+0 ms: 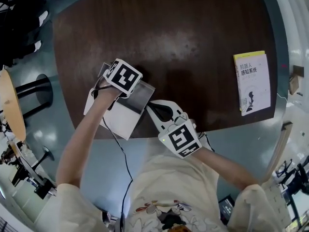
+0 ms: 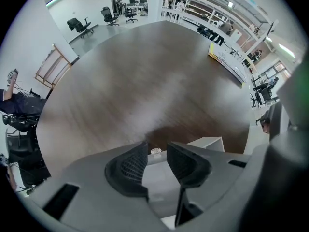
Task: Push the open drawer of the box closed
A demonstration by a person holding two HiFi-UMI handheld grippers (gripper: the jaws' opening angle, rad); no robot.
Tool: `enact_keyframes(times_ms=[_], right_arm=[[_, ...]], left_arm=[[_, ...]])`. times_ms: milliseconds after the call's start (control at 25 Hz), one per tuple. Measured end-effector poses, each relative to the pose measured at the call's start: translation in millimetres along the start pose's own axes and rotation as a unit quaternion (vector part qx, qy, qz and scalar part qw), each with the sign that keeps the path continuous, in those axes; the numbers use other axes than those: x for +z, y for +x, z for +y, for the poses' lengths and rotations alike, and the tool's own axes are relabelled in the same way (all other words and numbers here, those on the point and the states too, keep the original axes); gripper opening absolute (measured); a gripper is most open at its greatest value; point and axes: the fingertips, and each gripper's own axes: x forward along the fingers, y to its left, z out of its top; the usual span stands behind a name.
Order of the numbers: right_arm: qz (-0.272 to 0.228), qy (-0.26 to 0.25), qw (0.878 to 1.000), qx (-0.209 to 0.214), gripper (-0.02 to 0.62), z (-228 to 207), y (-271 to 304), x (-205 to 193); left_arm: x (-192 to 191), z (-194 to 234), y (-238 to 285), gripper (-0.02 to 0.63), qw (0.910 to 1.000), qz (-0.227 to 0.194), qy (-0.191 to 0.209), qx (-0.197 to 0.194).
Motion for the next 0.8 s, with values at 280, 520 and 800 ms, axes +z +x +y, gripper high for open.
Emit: enact_keyframes(times_ms=[280, 520, 800], right_arm=[[0.013, -0.004, 1.000, 0.010, 0.007, 4, 2, -7], [0.018, -0.003, 1.000, 0.009, 0.007, 4, 2, -10], [0.020, -0.003, 1.000, 0.005, 0.007, 7, 2, -10]], left_arm=[[3, 0, 12, 0.130, 0.9997, 0.020, -0.003, -0.012], [4, 2, 17, 0.032, 0.9999, 0.009, -0.008, 0.006], [3, 1, 16, 0.020, 0.9999, 0.003, -0.009, 0.004]])
